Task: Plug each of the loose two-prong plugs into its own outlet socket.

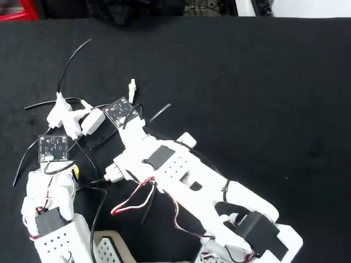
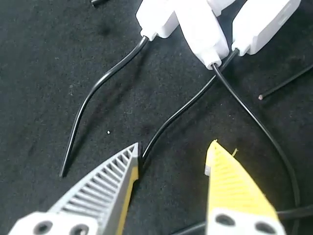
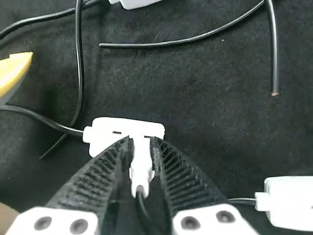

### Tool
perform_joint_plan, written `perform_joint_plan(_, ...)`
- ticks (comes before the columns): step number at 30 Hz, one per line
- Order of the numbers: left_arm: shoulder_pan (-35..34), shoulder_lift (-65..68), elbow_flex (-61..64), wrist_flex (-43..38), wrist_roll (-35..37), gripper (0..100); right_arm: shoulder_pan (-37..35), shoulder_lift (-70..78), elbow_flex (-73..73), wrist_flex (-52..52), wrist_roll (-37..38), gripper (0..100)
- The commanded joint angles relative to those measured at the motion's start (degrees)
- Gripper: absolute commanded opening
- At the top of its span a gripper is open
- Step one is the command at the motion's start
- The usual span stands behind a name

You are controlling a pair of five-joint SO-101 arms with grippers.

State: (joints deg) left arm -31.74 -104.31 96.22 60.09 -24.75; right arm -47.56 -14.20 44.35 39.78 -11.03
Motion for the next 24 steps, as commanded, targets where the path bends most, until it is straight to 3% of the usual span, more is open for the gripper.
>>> perform_joint_plan(1, -0.22, -0.09, 1.19, -0.35, -0.26, 22, -0.35, 0.22, -3.21, 0.26, -0.35, 1.1)
perform_joint_plan(11, -0.22, -0.09, 1.19, -0.35, -0.35, 22, -0.09, 0.57, -3.21, 0.0, -0.26, 1.1)
perform_joint_plan(24, -0.31, -0.09, 1.19, -0.35, -0.53, 22, 2.37, 11.82, -11.21, 3.52, -0.26, 1.1)
